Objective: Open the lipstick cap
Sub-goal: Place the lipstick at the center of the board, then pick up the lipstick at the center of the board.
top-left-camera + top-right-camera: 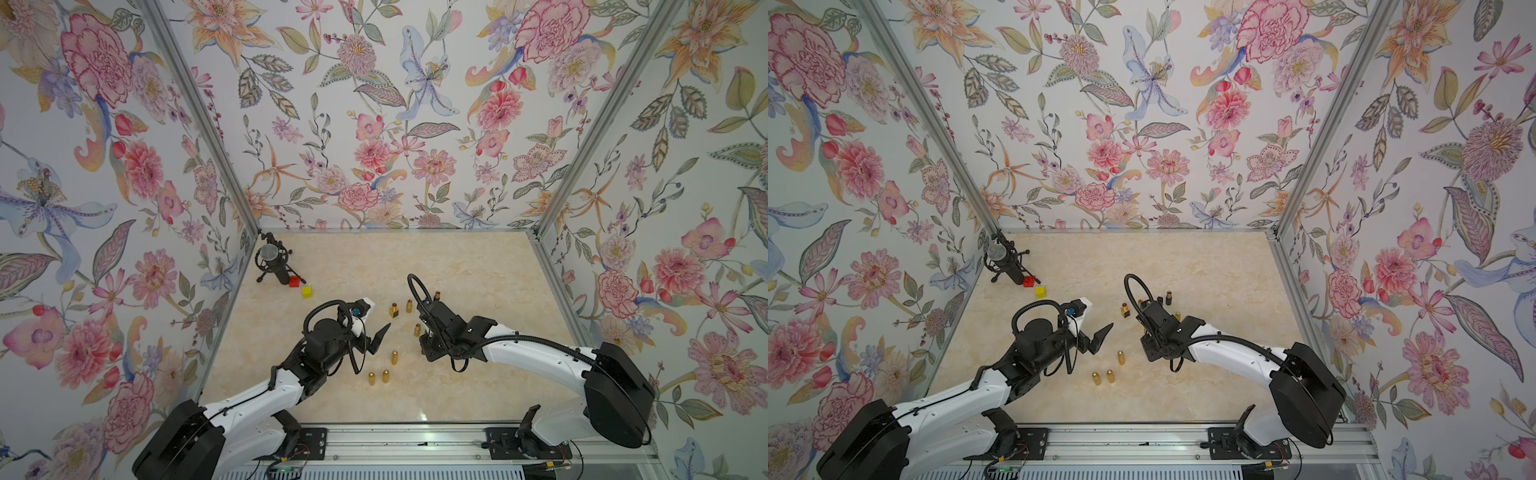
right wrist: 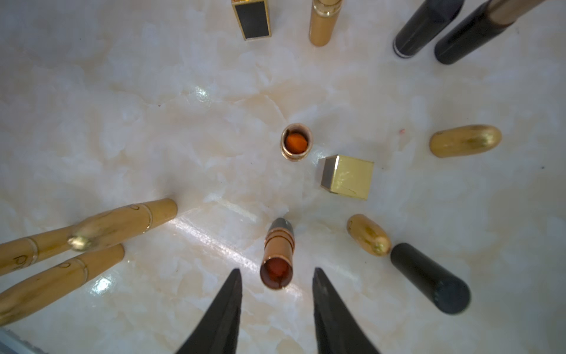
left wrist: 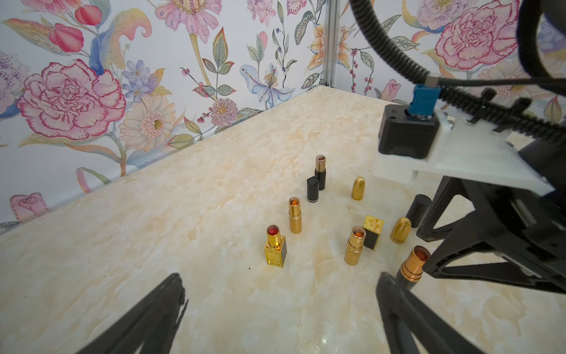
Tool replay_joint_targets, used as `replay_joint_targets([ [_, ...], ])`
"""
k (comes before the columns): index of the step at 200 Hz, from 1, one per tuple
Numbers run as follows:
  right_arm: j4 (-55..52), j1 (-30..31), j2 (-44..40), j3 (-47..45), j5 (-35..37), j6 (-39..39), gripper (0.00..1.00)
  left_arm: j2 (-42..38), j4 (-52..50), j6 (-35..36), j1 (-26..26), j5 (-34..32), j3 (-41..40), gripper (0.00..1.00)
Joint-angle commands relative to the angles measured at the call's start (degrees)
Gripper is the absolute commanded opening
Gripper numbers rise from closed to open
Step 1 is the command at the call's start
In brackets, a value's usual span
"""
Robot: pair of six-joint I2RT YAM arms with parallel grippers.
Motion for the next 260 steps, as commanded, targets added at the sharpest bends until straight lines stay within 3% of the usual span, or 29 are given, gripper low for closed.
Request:
replay_joint_targets([
  [1,-4.52,0.41,-3.98,3.43,0.87,-0.13,0.42,-2.75,-0.43,-1.85,0.54,-1.68,-0.04,0.99],
  [36,-5.23,2.91,-5.22,9.17,-1.97,-4.16,0.44,-6.21,-4.23,-2.88,0.55,-4.76,-0.13,0.99],
  [80,-5.14,6.85,2.62,13.29,-5.14,-7.62,0.44,-9.83,-8.28,-3.67,1.15,-8.71,-0.48,0.99],
  [191,1.47,7.55,13.01,12.19,-9.3,-7.33,0.42,-12.24,-12.08,-2.95,1.67,-8.95,-0.21,0.99],
  [260,2.17,7.73,15.53,11.49,-10.83,-7.51,0.36,-12.84,-12.17,-2.85,1.65,-8.19,-0.61,0.99],
])
